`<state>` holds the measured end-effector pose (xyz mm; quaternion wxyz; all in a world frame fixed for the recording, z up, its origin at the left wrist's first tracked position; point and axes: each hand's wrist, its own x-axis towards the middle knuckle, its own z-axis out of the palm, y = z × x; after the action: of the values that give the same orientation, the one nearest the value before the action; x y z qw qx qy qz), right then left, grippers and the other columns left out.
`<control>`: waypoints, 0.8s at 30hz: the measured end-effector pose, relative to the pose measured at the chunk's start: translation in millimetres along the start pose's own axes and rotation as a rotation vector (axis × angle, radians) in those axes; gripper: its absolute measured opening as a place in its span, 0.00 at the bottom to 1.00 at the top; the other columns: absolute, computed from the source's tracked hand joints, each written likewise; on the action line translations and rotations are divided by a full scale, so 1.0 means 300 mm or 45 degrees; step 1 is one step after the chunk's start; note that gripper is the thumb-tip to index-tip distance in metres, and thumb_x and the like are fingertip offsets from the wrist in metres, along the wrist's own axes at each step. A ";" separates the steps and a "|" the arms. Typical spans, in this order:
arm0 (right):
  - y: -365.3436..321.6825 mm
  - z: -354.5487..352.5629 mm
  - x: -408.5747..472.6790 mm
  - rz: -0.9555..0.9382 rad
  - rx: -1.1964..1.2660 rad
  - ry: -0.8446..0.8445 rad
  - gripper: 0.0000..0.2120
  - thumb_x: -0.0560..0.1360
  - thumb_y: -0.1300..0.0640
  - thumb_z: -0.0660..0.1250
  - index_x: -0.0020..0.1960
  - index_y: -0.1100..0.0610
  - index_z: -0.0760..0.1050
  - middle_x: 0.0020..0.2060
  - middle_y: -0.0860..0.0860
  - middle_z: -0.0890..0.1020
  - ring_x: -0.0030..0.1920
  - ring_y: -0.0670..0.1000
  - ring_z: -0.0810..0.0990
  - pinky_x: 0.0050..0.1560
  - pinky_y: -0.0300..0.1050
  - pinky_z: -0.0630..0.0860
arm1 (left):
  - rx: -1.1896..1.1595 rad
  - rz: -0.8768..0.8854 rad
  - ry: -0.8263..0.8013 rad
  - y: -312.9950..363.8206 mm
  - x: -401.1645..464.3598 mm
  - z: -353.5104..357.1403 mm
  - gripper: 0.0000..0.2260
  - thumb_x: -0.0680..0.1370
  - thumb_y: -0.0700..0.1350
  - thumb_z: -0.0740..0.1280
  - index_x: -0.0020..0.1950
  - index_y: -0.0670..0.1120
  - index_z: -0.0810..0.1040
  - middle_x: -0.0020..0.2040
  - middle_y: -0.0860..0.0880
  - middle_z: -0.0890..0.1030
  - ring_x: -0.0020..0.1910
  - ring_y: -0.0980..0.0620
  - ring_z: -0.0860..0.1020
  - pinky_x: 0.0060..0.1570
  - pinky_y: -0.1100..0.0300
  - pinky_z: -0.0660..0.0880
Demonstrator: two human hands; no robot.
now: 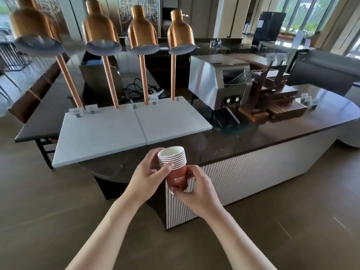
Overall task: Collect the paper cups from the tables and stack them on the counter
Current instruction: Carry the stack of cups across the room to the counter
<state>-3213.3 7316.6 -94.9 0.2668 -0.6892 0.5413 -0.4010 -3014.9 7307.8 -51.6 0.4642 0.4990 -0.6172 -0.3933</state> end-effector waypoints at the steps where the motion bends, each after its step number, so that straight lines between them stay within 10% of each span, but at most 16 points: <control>1: 0.021 -0.018 0.039 0.004 0.009 -0.010 0.26 0.66 0.37 0.78 0.60 0.38 0.71 0.54 0.34 0.78 0.59 0.37 0.77 0.52 0.32 0.76 | 0.008 -0.012 0.011 0.003 0.035 0.020 0.20 0.76 0.63 0.71 0.67 0.65 0.76 0.61 0.61 0.85 0.60 0.57 0.84 0.54 0.59 0.82; 11: 0.166 -0.094 0.321 -0.044 0.150 -0.104 0.24 0.68 0.41 0.79 0.60 0.42 0.74 0.53 0.37 0.79 0.54 0.42 0.81 0.51 0.40 0.82 | 0.138 -0.078 0.113 0.011 0.293 0.132 0.14 0.77 0.60 0.70 0.61 0.73 0.74 0.58 0.65 0.84 0.56 0.58 0.85 0.50 0.69 0.79; 24: 0.267 0.009 0.559 -0.007 0.132 -0.143 0.26 0.66 0.38 0.77 0.61 0.37 0.71 0.53 0.32 0.77 0.57 0.37 0.78 0.51 0.33 0.81 | 0.198 -0.156 0.120 -0.107 0.526 0.094 0.32 0.71 0.68 0.72 0.72 0.59 0.74 0.65 0.57 0.82 0.60 0.46 0.84 0.65 0.41 0.80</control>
<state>-3238.2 7133.8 -116.3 0.3310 -0.6975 0.5019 -0.3899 -3045.3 7147.5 -60.8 0.4276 0.5884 -0.5916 -0.3478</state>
